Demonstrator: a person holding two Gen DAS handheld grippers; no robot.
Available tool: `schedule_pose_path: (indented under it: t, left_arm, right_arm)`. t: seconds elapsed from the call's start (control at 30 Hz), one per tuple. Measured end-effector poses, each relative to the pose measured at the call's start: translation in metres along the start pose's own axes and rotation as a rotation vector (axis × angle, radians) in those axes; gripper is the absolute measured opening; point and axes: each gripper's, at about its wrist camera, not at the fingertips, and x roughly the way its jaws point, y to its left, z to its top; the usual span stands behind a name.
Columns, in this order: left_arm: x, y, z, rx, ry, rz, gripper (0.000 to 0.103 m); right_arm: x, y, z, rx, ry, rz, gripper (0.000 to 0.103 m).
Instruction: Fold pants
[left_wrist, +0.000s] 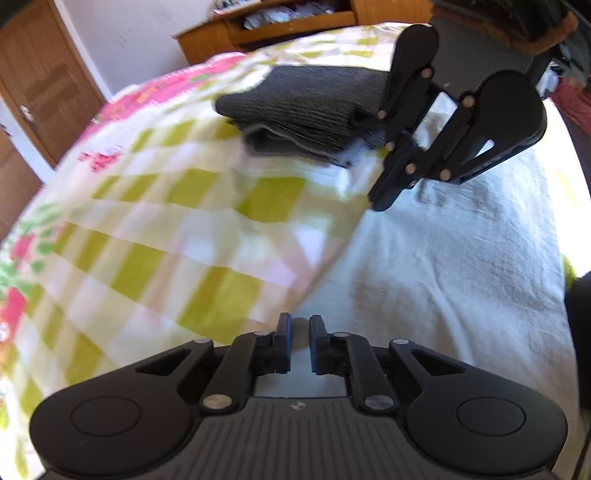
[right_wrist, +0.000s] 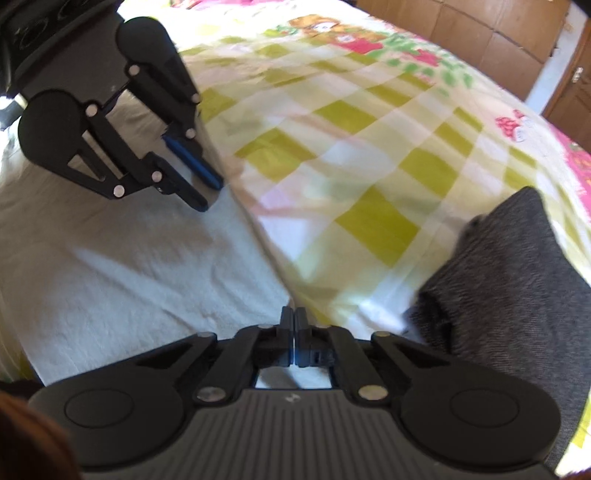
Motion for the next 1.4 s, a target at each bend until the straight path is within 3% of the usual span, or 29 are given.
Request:
schedule_pose_path:
  t: [0.1, 0.2, 0.33, 0.43, 0.47, 0.57, 0.7, 0.83, 1.03, 1.27, 1.4]
  left_arm:
    - [0.003, 0.005, -0.003, -0.056, -0.001, 0.018, 0.025]
    - [0.003, -0.001, -0.006, -0.044, 0.017, 0.017, 0.026]
    - [-0.016, -0.006, -0.011, -0.063, -0.001, 0.041, 0.026]
    - [-0.034, -0.018, -0.017, -0.09, -0.033, 0.053, 0.026]
    - [-0.038, -0.024, -0.019, -0.104, -0.043, 0.05, 0.026]
    - [-0.044, -0.041, -0.02, -0.148, -0.065, 0.003, 0.027]
    - [-0.039, -0.067, -0.012, -0.148, -0.064, -0.045, 0.027]
    - [-0.031, -0.086, -0.001, -0.135, -0.047, -0.076, 0.027]
    - [-0.026, -0.097, 0.014, -0.106, -0.028, -0.094, 0.027]
    - [-0.024, -0.099, 0.022, -0.103, -0.026, -0.1, 0.027]
    - [-0.015, -0.098, 0.022, -0.128, -0.02, -0.105, 0.028]
  right_arm:
    - [0.001, -0.004, 0.001, 0.057, -0.031, -0.029, 0.0]
    - [0.007, 0.003, -0.003, 0.058, -0.008, -0.037, 0.003]
    - [-0.024, -0.004, -0.022, 0.192, -0.077, -0.065, 0.01]
    - [-0.075, -0.011, -0.061, 0.398, -0.162, -0.129, 0.016]
    - [-0.092, -0.014, -0.079, 0.489, -0.188, -0.145, 0.024]
    - [-0.134, -0.014, -0.142, 0.778, -0.223, -0.193, 0.029]
    - [-0.154, -0.003, -0.21, 1.034, -0.213, -0.279, 0.031]
    - [-0.153, -0.007, -0.252, 1.247, -0.288, -0.263, 0.032]
    - [-0.146, -0.029, -0.281, 1.444, -0.444, -0.217, 0.032]
    - [-0.155, -0.019, -0.292, 1.51, -0.523, -0.275, 0.033]
    - [-0.136, -0.018, -0.285, 1.517, -0.51, -0.148, 0.037]
